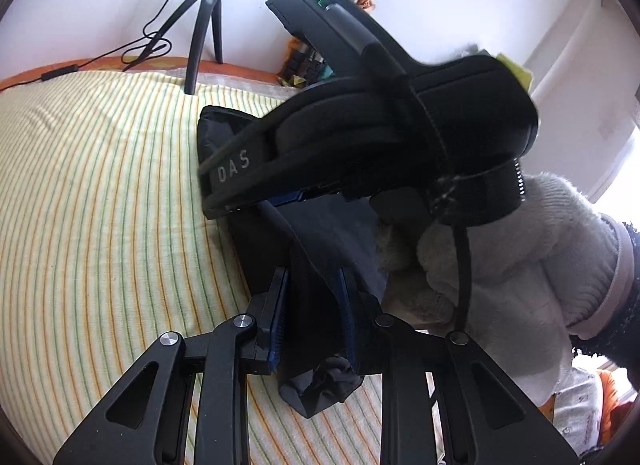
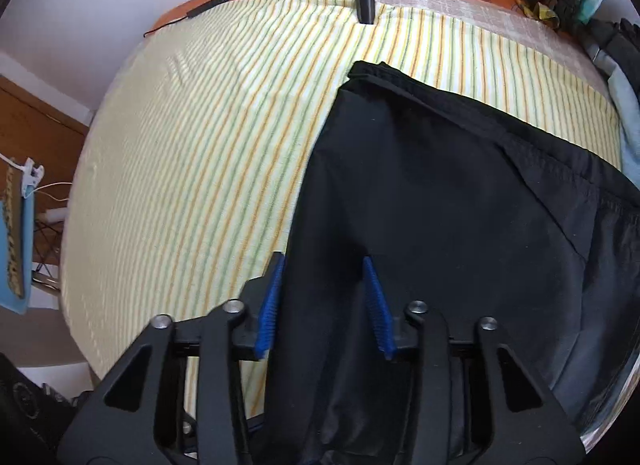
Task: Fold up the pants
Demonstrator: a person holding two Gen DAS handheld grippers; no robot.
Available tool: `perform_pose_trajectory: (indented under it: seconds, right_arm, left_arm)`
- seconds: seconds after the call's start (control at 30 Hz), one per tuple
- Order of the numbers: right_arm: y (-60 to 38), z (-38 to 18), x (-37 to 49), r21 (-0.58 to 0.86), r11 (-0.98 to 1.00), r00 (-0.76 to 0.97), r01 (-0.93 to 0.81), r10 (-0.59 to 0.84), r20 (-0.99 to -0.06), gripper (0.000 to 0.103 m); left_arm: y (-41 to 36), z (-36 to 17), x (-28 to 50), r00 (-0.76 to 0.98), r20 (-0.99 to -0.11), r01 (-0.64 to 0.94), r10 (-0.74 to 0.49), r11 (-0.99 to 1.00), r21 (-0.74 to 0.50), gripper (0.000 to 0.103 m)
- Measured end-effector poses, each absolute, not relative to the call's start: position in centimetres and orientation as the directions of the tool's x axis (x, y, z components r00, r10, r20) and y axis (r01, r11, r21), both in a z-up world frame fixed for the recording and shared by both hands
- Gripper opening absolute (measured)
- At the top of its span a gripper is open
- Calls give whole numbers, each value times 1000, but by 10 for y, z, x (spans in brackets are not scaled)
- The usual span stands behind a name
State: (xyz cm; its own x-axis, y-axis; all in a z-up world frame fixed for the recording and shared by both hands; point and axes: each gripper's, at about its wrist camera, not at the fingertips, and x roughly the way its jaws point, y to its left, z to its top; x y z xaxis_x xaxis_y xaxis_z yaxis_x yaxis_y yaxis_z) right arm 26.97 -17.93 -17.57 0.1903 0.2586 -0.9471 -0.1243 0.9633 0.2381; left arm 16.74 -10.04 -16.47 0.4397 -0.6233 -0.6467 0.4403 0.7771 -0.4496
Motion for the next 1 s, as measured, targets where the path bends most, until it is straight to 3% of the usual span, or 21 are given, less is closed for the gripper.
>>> perform_pose_trajectory:
  seconds: [0.03,0.17,0.23,0.3,0.5,0.67,1.0]
  right_arm:
    - [-182,-176,269,248,961,195,-118,268,-944,23]
    - [-198,-173,264,315,944,220,-98,329,-918,11]
    - [-205,-168,262,347,934,239,-86,357,-903,8]
    - [-215,-162,259,392,917,266,-72,396,-879,7]
    - [-241,-143,245,495,868,344,-43,478,-808,6]
    - [-267,-117,226,538,842,420,-44,504,-755,6]
    - [-366,-87,170,578,816,549,18,475,-688,6]
  left_arm:
    - [-101,-164,166,440,-648,445,-621,778,-444,21]
    - [-102,-162,165,419,-662,462,-621,774,-434,22]
    - [-99,-157,161,389,-667,470,-636,759,-450,32]
    - [-91,-150,156,383,-652,476,-654,745,-468,40]
    - [-53,-129,149,473,-593,441,-652,758,-481,40]
    - [-51,-139,164,515,-652,382,-556,830,-406,40]
    - [-141,-148,170,455,-703,511,-546,807,-295,40]
